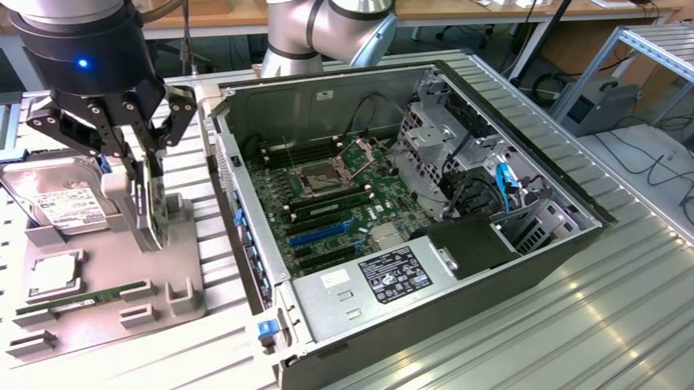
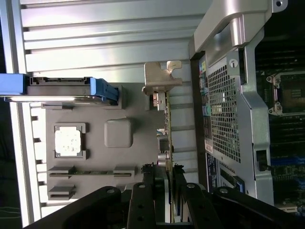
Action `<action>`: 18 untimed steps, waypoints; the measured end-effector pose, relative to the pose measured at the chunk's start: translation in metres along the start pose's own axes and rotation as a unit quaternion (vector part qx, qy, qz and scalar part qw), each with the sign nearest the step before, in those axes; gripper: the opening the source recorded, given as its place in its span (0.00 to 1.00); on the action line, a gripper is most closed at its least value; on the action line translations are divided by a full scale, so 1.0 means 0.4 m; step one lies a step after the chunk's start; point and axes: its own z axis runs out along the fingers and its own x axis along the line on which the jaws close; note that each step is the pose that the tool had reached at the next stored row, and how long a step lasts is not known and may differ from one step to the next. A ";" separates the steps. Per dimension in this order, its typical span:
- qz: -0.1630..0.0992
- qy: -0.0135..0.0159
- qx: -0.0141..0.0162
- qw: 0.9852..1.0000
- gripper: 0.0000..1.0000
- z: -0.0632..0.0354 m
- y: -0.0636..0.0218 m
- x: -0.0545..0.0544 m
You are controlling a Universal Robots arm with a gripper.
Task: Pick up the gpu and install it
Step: 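Pick up the gpu and move the gpu toward the slot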
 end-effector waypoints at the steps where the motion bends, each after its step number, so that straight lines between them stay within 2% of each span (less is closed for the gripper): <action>1: 0.000 0.000 0.000 1.000 0.27 -0.001 0.000 0.000; 18: 0.000 0.000 0.000 1.000 0.27 -0.025 0.001 -0.001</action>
